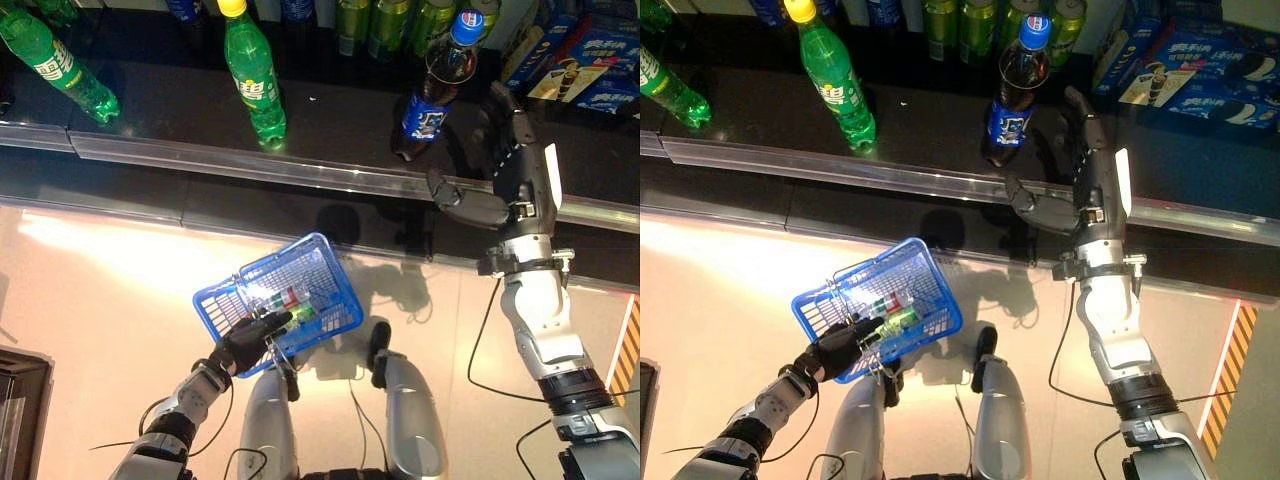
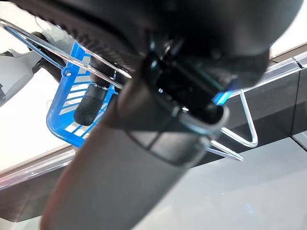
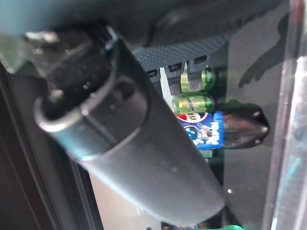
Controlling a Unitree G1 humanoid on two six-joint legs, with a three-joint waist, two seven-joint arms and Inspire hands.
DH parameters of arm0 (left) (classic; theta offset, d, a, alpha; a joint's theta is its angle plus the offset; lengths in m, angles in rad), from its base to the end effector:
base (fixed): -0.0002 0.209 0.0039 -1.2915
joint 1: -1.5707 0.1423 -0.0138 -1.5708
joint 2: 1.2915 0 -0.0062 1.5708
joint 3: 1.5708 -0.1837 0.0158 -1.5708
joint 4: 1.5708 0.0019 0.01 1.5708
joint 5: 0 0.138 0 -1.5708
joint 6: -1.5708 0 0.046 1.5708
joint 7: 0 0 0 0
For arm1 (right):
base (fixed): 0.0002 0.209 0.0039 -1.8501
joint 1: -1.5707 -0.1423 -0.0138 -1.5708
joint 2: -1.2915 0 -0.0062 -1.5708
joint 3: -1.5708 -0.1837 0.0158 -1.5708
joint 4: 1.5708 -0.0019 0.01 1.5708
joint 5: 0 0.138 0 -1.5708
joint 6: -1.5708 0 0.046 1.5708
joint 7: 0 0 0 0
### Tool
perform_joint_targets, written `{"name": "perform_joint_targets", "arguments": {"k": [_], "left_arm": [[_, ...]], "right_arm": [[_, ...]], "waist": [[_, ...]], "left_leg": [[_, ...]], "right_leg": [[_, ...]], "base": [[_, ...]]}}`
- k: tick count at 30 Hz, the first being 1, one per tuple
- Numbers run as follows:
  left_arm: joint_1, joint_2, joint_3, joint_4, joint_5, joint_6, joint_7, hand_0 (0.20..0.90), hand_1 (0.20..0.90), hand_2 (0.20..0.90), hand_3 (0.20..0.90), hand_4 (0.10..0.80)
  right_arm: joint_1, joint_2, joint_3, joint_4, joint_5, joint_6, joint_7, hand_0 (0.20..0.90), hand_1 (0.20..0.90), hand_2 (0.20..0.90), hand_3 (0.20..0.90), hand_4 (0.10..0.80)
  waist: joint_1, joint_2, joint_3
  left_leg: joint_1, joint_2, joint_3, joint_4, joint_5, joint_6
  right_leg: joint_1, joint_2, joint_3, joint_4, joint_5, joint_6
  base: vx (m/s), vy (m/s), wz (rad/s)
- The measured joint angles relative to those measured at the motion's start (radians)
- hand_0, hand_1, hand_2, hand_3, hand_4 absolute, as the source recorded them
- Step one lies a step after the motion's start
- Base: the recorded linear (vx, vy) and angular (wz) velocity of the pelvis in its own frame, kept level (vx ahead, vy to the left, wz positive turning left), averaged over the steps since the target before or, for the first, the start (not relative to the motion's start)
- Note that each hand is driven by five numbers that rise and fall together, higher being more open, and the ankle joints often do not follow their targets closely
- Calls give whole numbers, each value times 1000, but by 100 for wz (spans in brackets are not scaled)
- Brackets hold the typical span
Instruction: Pick up the drink and place into the basket.
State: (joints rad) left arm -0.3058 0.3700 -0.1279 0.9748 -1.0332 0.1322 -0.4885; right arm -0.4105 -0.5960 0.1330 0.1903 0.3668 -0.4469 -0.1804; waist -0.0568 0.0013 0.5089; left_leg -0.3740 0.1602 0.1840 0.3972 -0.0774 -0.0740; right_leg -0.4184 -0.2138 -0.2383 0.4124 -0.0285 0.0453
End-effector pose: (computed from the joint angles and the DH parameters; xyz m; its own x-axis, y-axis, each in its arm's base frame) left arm 0.2130 0.2410 -0.0420 0.8634 -0.2824 -0.4181 -0.0867 0.7334 -0.6742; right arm 0.2672 -0.2231 0.1472 0.8036 0.0310 0.5943 0.0759 0.9851 -0.1540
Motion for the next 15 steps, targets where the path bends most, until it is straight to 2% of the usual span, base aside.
{"name": "perform_joint_targets", "arguments": {"k": [15], "left_arm": [[-22, 0, -15, 7, 1, 13, -7, 300, 300, 300, 200, 100]], "right_arm": [[-228, -48, 1, 238, 164, 69, -20, 900, 900, 900, 900, 800]], "waist": [[29, 14, 8]], "left_leg": [[4, -7, -8, 0, 0, 0]], "right_leg": [[16, -7, -14, -1, -1, 1]], "base": [[1, -5, 1]]}}
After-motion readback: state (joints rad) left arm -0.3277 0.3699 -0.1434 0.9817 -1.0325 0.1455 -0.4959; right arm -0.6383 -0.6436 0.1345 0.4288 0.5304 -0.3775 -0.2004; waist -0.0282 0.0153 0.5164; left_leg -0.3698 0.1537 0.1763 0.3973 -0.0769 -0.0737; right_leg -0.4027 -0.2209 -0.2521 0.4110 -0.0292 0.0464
